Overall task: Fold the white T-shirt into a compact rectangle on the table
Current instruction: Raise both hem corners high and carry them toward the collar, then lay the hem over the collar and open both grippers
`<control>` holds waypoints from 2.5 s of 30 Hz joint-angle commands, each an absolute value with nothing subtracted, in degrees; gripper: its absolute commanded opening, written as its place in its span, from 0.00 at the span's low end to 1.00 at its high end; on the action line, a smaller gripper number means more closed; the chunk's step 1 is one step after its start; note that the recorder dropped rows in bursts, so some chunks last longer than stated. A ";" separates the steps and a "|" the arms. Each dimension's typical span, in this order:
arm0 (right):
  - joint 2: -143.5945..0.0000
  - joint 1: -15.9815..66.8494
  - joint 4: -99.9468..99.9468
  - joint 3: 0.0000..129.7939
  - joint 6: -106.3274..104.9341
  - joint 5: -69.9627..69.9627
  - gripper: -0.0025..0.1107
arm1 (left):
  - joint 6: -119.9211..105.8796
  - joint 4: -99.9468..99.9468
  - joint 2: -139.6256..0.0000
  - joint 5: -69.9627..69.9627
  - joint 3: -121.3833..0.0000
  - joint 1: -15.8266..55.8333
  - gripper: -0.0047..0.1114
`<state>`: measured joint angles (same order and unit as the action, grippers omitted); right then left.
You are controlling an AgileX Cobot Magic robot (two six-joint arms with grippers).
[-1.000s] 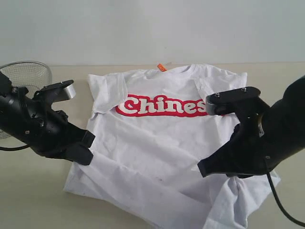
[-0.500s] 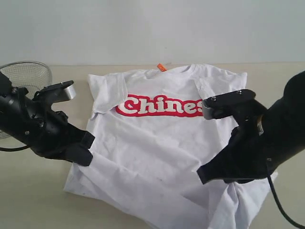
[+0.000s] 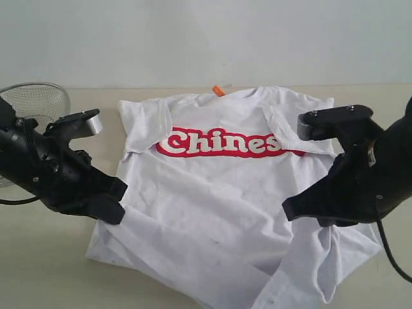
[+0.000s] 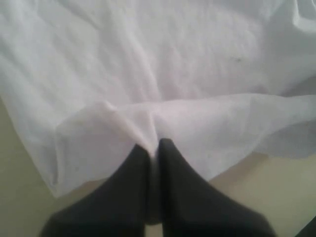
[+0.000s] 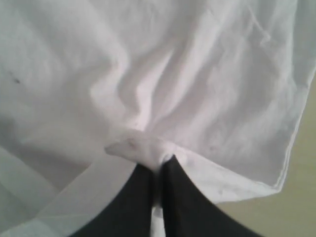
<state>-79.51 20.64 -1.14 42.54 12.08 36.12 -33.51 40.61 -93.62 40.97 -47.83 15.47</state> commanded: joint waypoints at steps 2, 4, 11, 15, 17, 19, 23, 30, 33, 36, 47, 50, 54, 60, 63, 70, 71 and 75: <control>-74.15 20.58 -7.15 43.39 18.23 33.44 0.02 | -33.21 40.41 -93.49 39.86 -48.54 15.40 0.08; -73.65 20.58 -9.20 44.21 20.14 34.22 0.02 | -33.21 40.41 -93.49 39.62 -49.21 15.40 0.08; -73.65 20.58 -13.91 46.96 22.85 34.03 0.02 | -33.21 40.41 -93.49 38.67 -51.70 15.29 0.08; -73.65 20.58 -20.04 47.60 28.38 33.53 0.02 | -33.09 39.28 -93.49 37.71 -53.18 15.21 0.08; -73.79 20.58 -22.96 47.60 30.93 33.27 0.02 | -32.91 39.15 -93.49 37.10 -54.01 15.06 0.08; -74.01 20.47 -26.09 47.60 33.28 32.53 0.02 | -32.91 38.92 -93.49 36.46 -54.54 14.91 0.08; -74.01 17.62 -28.77 47.60 37.34 28.67 0.02 | -32.91 38.33 -93.49 34.79 -55.42 14.91 0.08; -75.24 10.96 -28.77 47.60 37.13 21.24 0.02 | -32.08 38.48 -93.49 29.35 -55.42 14.91 0.08; -76.85 10.21 -28.77 48.70 37.13 18.84 0.02 | -32.08 38.48 -93.49 27.37 -56.59 14.91 0.08; -79.22 10.21 -28.77 51.27 37.13 18.40 0.02 | -32.08 38.48 -93.49 25.98 -58.72 14.91 0.08; -87.05 10.21 -29.52 61.90 36.87 18.02 0.02 | -32.08 38.35 -95.04 23.18 -67.33 14.81 0.08; -89.05 10.21 -30.65 63.71 37.19 18.02 0.02 | -32.08 38.35 -97.65 23.49 -68.75 14.35 0.08; -91.46 8.15 -30.93 65.68 38.44 15.19 0.02 | -32.59 38.35 -101.00 21.15 -69.88 13.19 0.08; -95.47 3.51 -30.93 68.06 38.44 10.86 0.02 | -32.94 38.35 -103.76 16.94 -71.80 11.46 0.08; -97.68 1.78 -30.68 69.84 38.53 8.48 0.02 | -32.94 38.35 -105.09 16.16 -74.07 10.72 0.08; -104.23 1.67 -30.68 75.40 38.43 5.38 0.02 | -32.94 38.48 -111.47 16.04 -82.74 10.60 0.08; -105.08 1.67 -30.68 76.37 38.30 5.38 0.02 | -32.94 38.48 -112.32 15.86 -84.00 10.60 0.08; -108.29 1.67 -30.92 78.97 38.05 5.38 0.02 | -33.66 38.48 -116.12 15.86 -87.93 10.60 0.08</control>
